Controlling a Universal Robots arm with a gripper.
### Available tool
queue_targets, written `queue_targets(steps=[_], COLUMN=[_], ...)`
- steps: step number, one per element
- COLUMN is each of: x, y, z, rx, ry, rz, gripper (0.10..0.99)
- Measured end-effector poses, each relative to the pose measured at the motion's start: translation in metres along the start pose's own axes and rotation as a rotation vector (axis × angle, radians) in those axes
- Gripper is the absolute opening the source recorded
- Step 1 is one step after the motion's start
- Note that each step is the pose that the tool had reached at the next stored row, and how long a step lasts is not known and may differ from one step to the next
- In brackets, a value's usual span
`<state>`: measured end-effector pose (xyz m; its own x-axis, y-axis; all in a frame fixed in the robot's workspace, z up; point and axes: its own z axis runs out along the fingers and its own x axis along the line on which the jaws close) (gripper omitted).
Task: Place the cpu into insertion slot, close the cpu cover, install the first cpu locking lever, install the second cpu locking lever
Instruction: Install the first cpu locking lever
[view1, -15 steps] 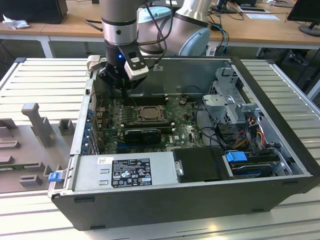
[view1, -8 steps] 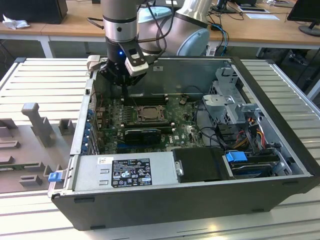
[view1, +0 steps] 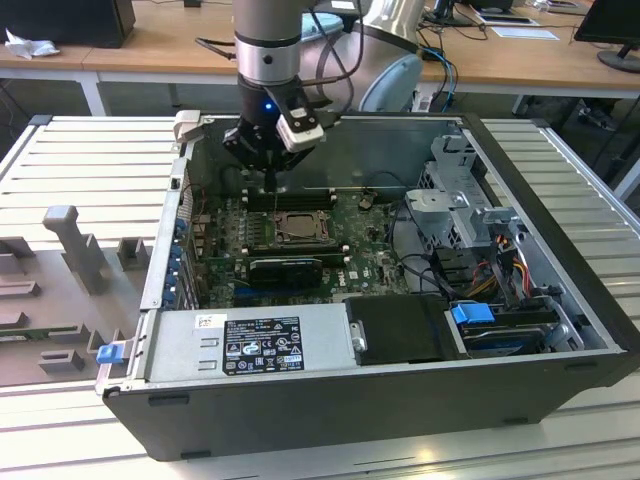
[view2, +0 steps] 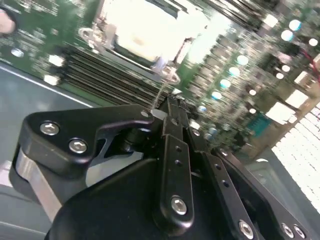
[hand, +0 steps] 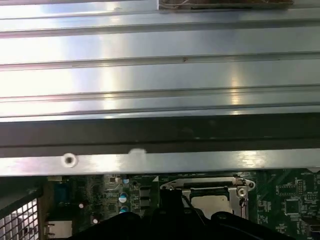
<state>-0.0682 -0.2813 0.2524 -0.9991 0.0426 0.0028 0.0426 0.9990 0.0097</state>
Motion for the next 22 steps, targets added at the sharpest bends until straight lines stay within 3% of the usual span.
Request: queue_targets(steps=[1, 4, 5, 7, 9, 11, 13, 19, 22], x=[-0.0102, -0.0145, -0.0146, -0.0146, -0.0148, -0.0153, -0.0206, -0.0239, -0.0267], y=[0.0004, -0.0008, -0.0019, -0.0043, -0.0062, -0.0063, -0.0059, -0.0057, -0.0055], z=[0.0006, 0.0019, 0.0021, 0.0026, 0.0044, 0.0101, 0.0156, 0.0173, 0.0180], rx=[0.000, -0.002, -0.009, -0.038, -0.051, -0.051, -0.050, -0.050, -0.059], ry=[0.0000, -0.0018, -0.0032, -0.0037, -0.0034, -0.0028, -0.0026, -0.0020, -0.0013], rz=[0.000, 0.000, 0.000, 0.000, -0.001, -0.012, -0.020, -0.041, -0.060], gripper=[0.106, 0.106, 0.106, 0.106, 0.106, 0.106, 0.106, 0.106, 0.106])
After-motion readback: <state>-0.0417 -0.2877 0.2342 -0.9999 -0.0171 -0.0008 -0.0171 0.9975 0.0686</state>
